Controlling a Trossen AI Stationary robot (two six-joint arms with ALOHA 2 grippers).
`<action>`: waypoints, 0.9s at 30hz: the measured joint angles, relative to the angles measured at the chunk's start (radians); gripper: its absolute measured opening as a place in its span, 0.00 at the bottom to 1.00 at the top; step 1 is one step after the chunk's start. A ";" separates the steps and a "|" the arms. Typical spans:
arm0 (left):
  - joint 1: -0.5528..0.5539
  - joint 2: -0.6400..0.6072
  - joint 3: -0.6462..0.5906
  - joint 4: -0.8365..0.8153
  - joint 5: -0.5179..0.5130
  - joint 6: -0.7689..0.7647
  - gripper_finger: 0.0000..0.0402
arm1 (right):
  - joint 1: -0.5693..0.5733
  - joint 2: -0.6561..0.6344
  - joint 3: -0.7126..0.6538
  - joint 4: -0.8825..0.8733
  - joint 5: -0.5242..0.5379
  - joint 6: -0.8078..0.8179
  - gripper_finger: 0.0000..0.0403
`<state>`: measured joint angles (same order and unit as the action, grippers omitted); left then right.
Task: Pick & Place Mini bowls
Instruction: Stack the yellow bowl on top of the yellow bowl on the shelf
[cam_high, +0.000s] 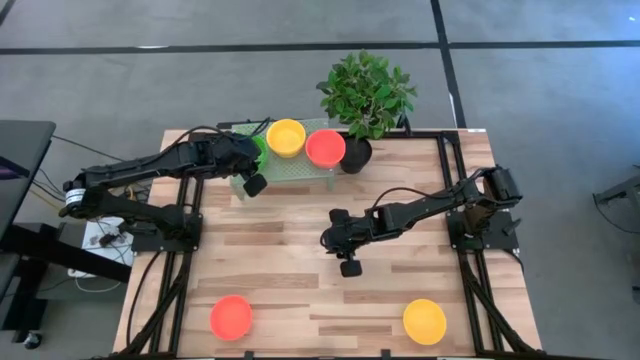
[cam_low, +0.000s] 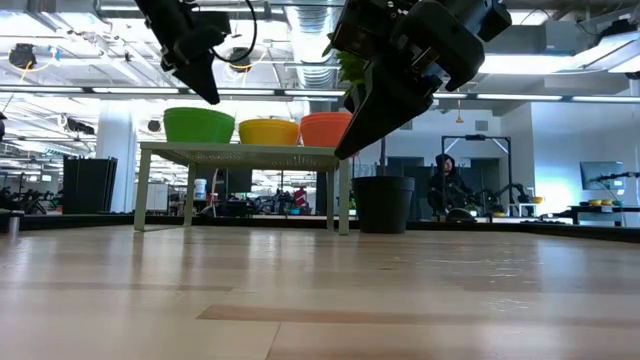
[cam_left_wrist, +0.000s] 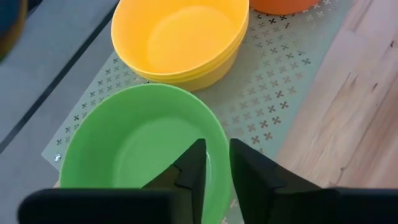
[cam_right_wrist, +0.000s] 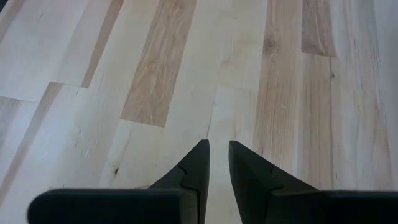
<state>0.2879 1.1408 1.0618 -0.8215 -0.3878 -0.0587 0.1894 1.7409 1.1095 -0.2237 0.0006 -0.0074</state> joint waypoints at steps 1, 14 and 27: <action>0.000 0.000 0.000 0.000 0.000 0.001 0.20 | 0.000 0.000 0.000 0.000 0.000 0.000 0.14; -0.162 -0.002 0.000 0.093 0.000 -0.015 0.24 | 0.000 0.000 0.000 0.000 0.000 -0.002 0.14; -0.549 0.000 -0.012 0.139 0.000 -0.241 0.24 | 0.068 0.000 0.000 0.033 0.000 0.007 0.14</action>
<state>-0.2614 1.1407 1.0494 -0.6820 -0.3878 -0.2998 0.2575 1.7409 1.1091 -0.1906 0.0002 -0.0009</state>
